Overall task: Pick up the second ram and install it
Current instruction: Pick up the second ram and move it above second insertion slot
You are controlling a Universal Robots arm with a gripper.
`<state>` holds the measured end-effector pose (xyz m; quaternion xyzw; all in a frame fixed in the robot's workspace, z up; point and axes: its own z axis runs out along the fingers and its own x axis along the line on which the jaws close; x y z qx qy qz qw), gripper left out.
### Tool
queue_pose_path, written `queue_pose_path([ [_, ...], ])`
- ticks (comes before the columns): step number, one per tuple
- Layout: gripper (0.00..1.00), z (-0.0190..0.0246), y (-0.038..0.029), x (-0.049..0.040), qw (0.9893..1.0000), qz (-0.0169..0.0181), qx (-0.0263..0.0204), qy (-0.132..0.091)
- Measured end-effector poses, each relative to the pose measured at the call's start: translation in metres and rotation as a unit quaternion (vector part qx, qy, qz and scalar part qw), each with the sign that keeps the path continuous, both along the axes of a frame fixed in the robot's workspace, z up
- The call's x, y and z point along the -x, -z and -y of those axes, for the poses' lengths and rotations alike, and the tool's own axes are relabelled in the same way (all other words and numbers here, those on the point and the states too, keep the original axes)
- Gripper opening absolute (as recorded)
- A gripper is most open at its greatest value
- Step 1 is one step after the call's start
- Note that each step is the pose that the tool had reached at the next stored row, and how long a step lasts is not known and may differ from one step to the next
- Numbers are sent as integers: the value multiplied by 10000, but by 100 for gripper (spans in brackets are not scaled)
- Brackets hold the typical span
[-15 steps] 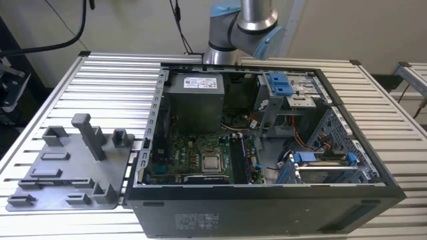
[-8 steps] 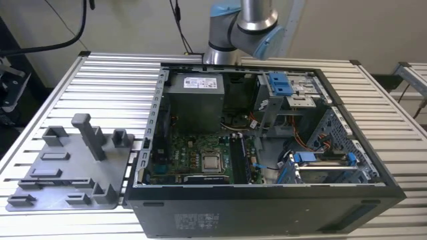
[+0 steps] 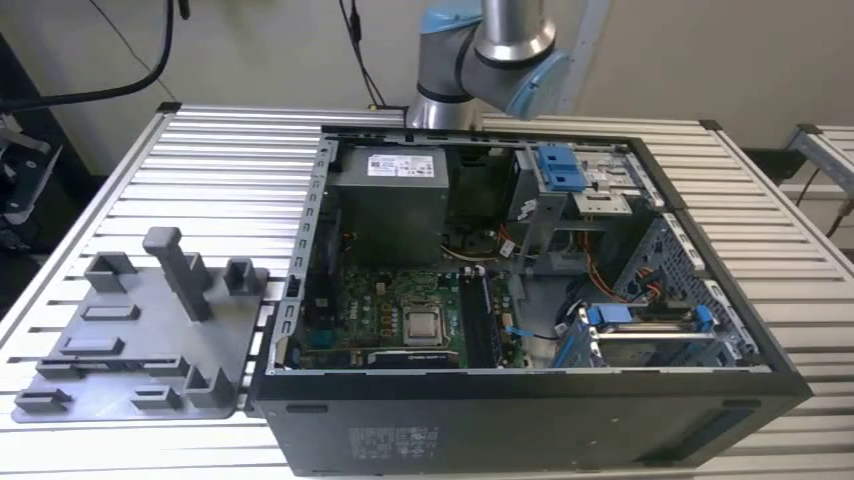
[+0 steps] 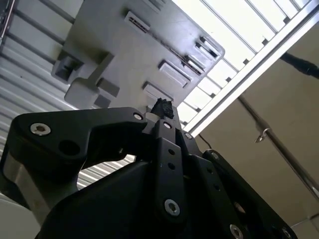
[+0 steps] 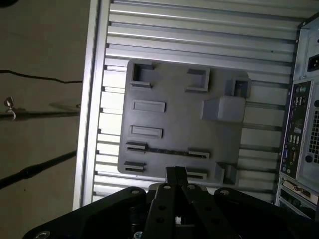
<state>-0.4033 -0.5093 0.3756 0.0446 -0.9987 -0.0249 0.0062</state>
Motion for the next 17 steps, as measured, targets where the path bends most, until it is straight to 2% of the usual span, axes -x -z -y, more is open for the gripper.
queue_pose_path([
  [9, 11, 0, 0, 0, 9997, 0, 2, -233],
  [17, 11, 0, 0, 0, 9985, 0, 2, -555],
])
